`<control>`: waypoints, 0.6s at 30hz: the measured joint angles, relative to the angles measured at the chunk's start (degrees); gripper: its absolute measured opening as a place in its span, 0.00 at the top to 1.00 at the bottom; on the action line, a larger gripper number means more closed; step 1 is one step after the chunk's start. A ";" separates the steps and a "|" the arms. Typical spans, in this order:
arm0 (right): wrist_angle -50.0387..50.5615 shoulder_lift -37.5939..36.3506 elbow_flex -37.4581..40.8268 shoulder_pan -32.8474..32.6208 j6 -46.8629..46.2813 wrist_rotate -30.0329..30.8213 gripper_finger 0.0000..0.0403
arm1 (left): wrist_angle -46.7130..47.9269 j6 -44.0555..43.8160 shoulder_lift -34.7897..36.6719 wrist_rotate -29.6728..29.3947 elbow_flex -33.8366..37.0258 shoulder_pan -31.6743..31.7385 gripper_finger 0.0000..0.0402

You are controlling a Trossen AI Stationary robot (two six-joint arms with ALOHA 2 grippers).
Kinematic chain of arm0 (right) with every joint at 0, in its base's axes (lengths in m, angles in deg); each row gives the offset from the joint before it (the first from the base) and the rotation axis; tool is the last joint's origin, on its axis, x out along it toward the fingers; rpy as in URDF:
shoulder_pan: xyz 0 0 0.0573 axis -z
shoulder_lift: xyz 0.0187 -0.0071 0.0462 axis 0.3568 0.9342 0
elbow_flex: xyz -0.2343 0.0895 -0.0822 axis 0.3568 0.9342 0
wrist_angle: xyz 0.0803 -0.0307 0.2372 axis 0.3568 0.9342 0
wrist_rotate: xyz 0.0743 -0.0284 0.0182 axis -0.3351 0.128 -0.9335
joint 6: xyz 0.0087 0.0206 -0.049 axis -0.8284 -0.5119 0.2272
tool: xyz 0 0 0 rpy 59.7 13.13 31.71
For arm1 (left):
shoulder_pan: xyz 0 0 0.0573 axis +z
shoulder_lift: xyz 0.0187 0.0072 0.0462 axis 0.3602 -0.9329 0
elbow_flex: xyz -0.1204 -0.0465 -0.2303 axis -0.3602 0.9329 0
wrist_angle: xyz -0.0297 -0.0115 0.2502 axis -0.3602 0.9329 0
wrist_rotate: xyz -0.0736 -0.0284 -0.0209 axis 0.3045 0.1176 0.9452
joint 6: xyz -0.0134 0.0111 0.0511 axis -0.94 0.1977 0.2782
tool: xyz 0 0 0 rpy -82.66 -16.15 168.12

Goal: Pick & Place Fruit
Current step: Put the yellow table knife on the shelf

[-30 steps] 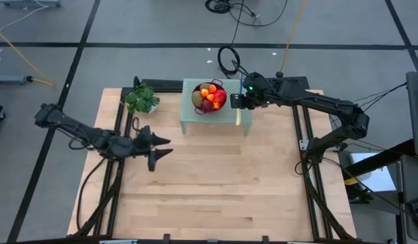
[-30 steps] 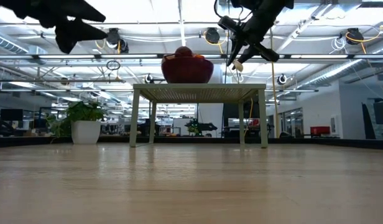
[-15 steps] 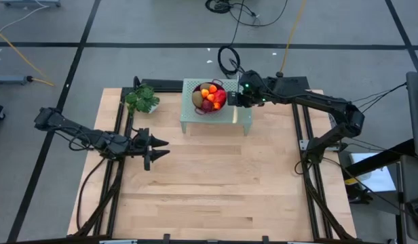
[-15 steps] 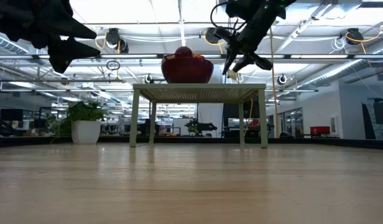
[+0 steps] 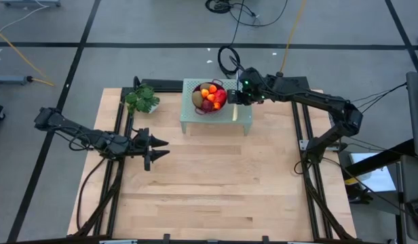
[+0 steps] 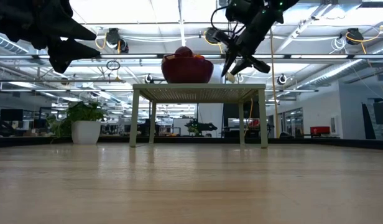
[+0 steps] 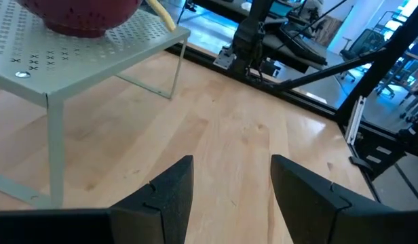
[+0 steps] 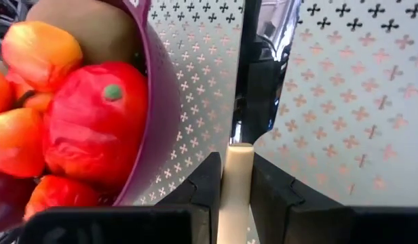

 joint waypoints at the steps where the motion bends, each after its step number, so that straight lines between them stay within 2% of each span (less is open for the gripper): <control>1: -0.33 0.47 -0.02 0.00 0.28 0.00 0.88 | 0.08 0.00 0.00 0.00 0.00 0.00 0.51; 18: -1.51 2.50 0.00 0.99 1.10 -1.43 0.88 | 0.03 -0.51 0.00 -0.11 0.00 0.00 0.51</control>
